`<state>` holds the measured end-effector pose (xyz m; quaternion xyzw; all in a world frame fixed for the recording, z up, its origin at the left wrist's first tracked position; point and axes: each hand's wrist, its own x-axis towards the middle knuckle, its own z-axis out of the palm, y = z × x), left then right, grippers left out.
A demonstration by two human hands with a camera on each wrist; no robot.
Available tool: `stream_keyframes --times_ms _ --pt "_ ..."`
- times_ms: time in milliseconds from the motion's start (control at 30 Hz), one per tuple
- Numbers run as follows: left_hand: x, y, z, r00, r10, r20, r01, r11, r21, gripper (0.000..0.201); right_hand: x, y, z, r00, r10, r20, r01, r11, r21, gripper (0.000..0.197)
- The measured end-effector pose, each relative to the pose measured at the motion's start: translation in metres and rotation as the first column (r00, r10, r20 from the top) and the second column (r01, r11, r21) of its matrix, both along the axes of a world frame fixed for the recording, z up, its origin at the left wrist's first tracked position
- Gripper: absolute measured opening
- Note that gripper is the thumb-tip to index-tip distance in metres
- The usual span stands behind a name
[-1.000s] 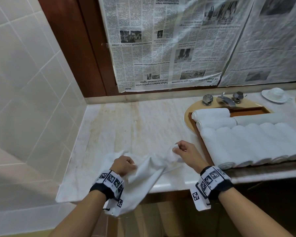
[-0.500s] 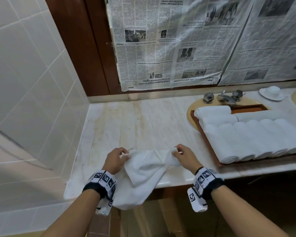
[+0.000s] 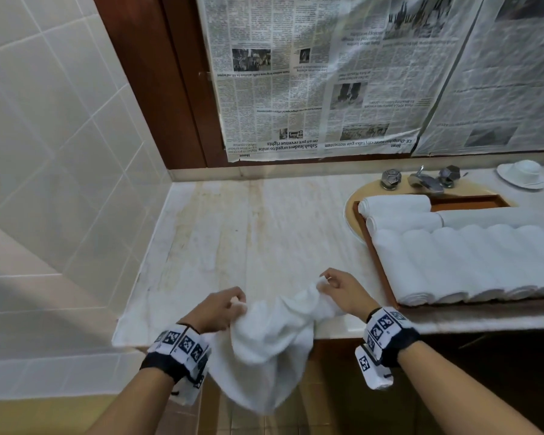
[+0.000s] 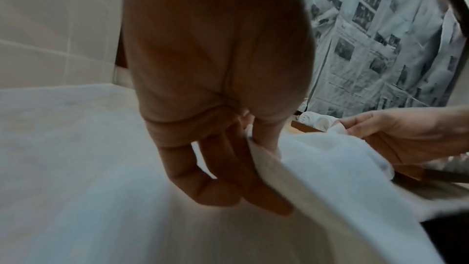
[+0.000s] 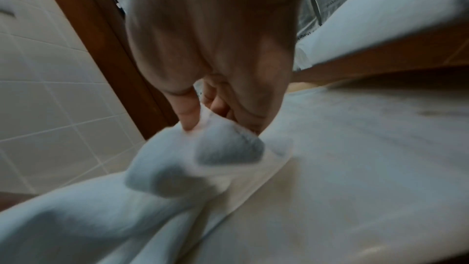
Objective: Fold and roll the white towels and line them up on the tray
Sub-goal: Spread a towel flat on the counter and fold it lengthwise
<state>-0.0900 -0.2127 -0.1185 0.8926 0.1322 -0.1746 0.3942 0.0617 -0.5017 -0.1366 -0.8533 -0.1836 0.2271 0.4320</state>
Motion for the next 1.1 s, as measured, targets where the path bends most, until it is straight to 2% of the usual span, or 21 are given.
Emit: stream_keyframes --times_ms 133,233,300,433,533,633,867,933,1033,1100 --pt "0.012 0.005 0.043 0.973 0.138 0.187 -0.117 0.986 -0.119 0.010 0.009 -0.016 0.021 0.998 -0.055 -0.025 0.057 0.992 0.111 0.004" --pt "0.016 0.006 0.066 0.956 0.194 0.218 -0.163 0.974 -0.156 0.011 0.015 -0.022 0.035 0.997 -0.082 -0.008 0.082 0.982 0.170 0.005" --pt "0.013 0.004 0.073 0.949 0.213 0.231 -0.184 0.973 -0.142 0.011 0.017 -0.025 0.044 0.997 -0.073 0.025 0.068 0.982 0.178 0.006" --pt "0.009 0.012 0.080 0.877 0.354 0.324 -0.292 0.929 -0.226 0.008 0.020 -0.037 0.061 0.983 -0.138 0.120 0.112 0.973 0.202 0.015" --pt "0.011 0.028 0.086 0.834 0.415 0.364 -0.344 0.906 -0.247 0.012 0.026 -0.044 0.079 0.962 -0.176 0.207 0.137 0.972 0.189 0.010" --pt "0.018 0.040 0.098 0.799 0.443 0.405 -0.377 0.896 -0.237 0.007 0.033 -0.047 0.097 0.954 -0.177 0.242 0.128 0.971 0.203 0.013" --pt "0.034 0.048 0.122 0.740 0.425 0.521 -0.401 0.901 -0.166 0.013 0.047 -0.038 0.127 0.932 -0.151 0.330 0.097 0.980 0.174 0.029" --pt "0.038 0.047 0.130 0.721 0.411 0.559 -0.407 0.903 -0.139 0.017 0.051 -0.037 0.138 0.925 -0.154 0.346 0.093 0.978 0.185 0.026" --pt "0.043 0.049 0.138 0.706 0.375 0.601 -0.395 0.913 -0.106 0.018 0.061 -0.037 0.150 0.927 -0.153 0.342 0.086 0.975 0.205 0.009" --pt "0.047 0.052 0.140 0.709 0.355 0.609 -0.376 0.921 -0.098 0.015 0.068 -0.038 0.156 0.926 -0.159 0.343 0.087 0.972 0.217 0.011"
